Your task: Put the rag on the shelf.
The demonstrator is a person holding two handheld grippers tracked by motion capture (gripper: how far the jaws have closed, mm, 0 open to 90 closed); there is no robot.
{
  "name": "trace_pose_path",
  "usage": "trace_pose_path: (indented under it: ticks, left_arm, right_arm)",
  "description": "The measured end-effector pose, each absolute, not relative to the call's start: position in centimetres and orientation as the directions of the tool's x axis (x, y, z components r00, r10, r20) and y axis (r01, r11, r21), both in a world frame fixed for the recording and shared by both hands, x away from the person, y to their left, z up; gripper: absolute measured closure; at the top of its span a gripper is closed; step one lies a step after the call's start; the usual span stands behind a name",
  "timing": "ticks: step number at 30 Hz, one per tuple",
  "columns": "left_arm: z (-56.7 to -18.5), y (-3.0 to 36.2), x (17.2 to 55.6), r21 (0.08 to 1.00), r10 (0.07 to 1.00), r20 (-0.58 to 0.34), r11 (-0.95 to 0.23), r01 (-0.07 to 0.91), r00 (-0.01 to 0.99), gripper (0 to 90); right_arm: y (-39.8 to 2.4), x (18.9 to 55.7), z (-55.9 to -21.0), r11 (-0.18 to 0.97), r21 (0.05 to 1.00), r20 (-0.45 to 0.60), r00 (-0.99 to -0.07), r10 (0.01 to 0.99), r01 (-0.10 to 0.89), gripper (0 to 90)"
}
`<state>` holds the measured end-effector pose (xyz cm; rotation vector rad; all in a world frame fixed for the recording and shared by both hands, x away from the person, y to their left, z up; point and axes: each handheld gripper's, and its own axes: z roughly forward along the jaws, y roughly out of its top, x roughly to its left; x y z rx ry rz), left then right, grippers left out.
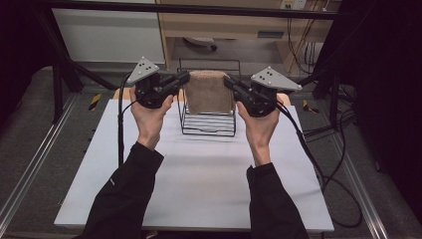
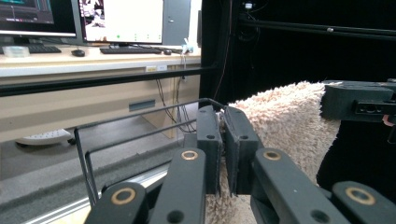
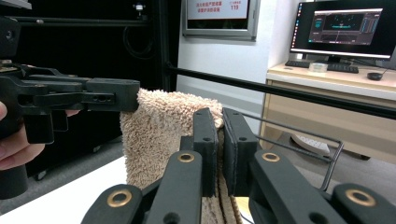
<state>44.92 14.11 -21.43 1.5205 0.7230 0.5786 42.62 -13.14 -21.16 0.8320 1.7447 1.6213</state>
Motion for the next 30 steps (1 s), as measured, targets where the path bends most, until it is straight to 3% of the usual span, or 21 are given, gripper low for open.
trace_pose_path:
  ticks: [30]
  left_arm:
    - [-16.8,13.8,47.5,0.999,0.761,0.006,-0.036,0.033,0.649,85.4]
  right_arm:
    - [-12.9,45.3,-17.5,0.001,1.000,-0.007,-0.593,0.805,-0.011,85.1]
